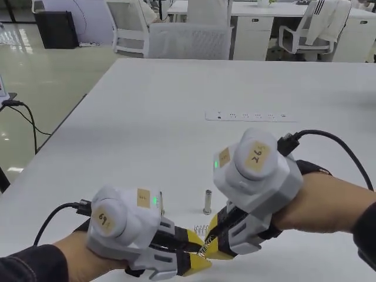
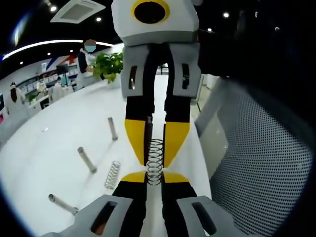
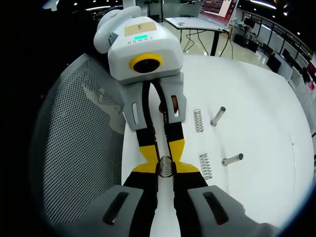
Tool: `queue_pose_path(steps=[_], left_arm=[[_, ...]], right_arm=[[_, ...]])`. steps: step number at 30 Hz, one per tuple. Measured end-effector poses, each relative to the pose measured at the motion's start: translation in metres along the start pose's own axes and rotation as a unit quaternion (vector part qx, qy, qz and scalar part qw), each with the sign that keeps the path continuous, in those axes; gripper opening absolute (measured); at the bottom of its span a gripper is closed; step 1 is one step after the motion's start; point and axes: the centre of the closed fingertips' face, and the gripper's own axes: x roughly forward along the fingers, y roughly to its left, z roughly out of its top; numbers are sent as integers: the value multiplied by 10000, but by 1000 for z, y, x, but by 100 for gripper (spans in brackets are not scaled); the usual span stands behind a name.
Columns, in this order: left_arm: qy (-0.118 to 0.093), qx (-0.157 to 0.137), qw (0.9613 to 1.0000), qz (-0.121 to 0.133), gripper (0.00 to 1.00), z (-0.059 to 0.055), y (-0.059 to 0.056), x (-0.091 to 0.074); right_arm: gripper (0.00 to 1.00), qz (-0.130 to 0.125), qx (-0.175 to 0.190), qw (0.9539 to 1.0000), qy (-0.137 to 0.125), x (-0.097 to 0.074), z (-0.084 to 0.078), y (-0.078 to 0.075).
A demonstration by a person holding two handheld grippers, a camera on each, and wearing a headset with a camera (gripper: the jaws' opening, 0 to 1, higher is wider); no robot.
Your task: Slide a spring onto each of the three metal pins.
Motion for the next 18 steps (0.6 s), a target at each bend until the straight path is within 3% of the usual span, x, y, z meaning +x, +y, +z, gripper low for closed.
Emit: queue_pose_path(steps=[10,18], left_arm=[[0,-227,9997,35,9,-5,2,-3],[-77,-419,9989,207,21,-7,10,-12]], right_arm=[[8,-96,68,9999,85,-2,-6,-7],[8,-181,127,9996,164,-6,-13,-11]])
